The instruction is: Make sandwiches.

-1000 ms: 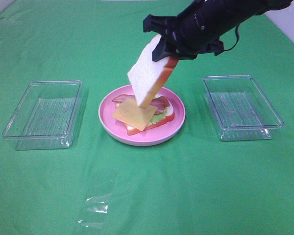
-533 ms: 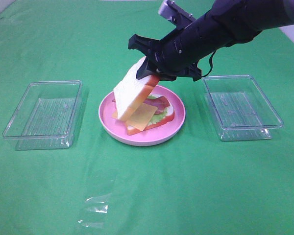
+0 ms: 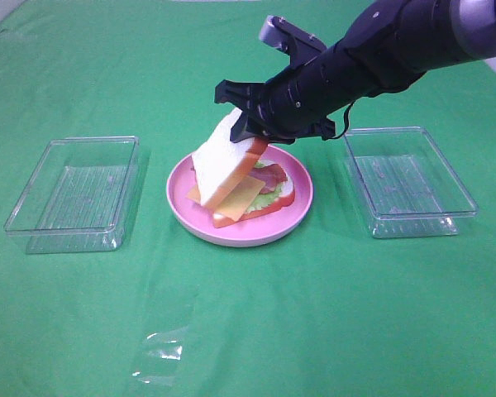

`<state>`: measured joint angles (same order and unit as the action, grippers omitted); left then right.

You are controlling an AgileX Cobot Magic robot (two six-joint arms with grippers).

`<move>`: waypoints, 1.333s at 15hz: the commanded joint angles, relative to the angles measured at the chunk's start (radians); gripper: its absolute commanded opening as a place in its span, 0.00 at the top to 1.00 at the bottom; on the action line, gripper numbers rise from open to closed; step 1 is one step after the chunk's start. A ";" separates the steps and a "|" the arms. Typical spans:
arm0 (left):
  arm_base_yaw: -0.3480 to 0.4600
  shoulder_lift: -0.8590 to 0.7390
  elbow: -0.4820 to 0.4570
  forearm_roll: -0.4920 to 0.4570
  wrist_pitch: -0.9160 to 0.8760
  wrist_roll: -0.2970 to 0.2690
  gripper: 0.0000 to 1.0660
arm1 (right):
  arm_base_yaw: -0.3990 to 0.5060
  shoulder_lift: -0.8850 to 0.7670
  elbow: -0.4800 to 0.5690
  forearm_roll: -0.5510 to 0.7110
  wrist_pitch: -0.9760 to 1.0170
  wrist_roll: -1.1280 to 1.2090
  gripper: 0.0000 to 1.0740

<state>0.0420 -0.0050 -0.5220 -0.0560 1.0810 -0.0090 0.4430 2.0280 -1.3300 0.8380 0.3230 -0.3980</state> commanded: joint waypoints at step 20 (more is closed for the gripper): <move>-0.001 -0.012 0.003 -0.002 -0.004 0.003 0.09 | 0.002 -0.196 -0.231 -0.867 1.006 0.408 0.16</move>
<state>0.0420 -0.0050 -0.5220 -0.0560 1.0810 -0.0090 0.4430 1.8440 -1.5650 -0.0450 1.2060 0.0080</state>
